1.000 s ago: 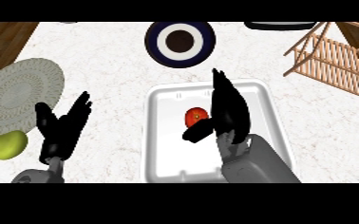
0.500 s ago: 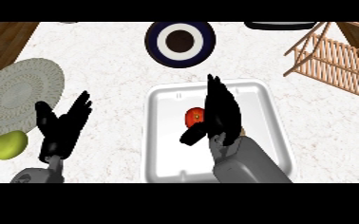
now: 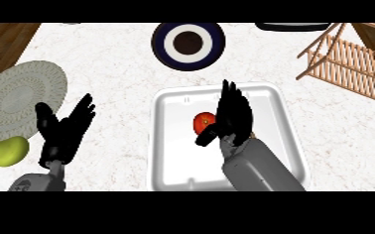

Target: Pick the tomato from the tray and place it in the tiered shelf

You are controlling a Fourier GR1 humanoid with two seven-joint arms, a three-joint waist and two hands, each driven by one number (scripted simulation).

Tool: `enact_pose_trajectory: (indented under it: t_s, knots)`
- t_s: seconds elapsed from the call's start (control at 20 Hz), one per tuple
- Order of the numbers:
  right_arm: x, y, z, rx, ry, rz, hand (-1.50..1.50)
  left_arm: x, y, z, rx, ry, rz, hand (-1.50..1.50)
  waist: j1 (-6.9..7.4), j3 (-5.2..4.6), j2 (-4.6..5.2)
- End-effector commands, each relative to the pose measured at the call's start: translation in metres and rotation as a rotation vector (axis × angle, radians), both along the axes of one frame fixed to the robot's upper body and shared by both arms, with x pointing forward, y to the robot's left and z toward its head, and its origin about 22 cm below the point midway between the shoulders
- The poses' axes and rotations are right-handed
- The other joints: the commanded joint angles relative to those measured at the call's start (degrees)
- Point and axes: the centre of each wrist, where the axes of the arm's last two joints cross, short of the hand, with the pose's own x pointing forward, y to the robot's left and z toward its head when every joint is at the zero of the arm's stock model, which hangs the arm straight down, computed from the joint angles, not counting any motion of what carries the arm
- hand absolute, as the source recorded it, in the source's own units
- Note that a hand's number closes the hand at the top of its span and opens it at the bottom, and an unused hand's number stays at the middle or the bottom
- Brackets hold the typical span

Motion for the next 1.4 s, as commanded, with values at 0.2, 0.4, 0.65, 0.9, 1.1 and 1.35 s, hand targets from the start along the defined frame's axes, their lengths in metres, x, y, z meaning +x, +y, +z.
enact_pose_trajectory:
  t_s: [0.2, 0.4, 0.65, 0.9, 1.1, 1.35]
  knots:
    - [-0.011, 0.012, -0.024, -0.003, 0.017, -0.120, -1.50, -0.005, 0.006, -0.005, 0.008, 0.030, 0.003, 0.00, 0.13, -0.36, 0.26]
    - [0.015, 0.010, -0.021, 0.003, -0.002, -0.118, -1.50, -0.008, 0.001, 0.001, -0.001, 0.044, -0.001, 0.00, 0.49, -0.34, 0.29]
    - [0.012, 0.001, -0.041, 0.022, 0.010, -0.078, -1.50, -0.002, -0.006, -0.015, -0.020, 0.052, 0.006, 0.00, 0.00, -0.36, 0.30]
    - [0.000, 0.020, -0.060, -0.009, 0.126, 0.131, 1.50, -0.005, 0.006, -0.010, -0.008, 0.021, -0.013, 0.00, 0.54, -0.35, 0.36]
    - [0.010, 0.026, -0.057, 0.044, 0.051, 0.113, 1.50, 0.006, 0.008, -0.013, 0.006, 0.034, -0.012, 0.00, 0.52, -0.35, 0.45]
    - [-0.001, -0.059, -0.042, 0.135, -0.001, 0.208, 1.50, 0.003, 0.006, -0.005, -0.005, 0.053, 0.028, 0.00, -1.61, -0.33, 0.00]
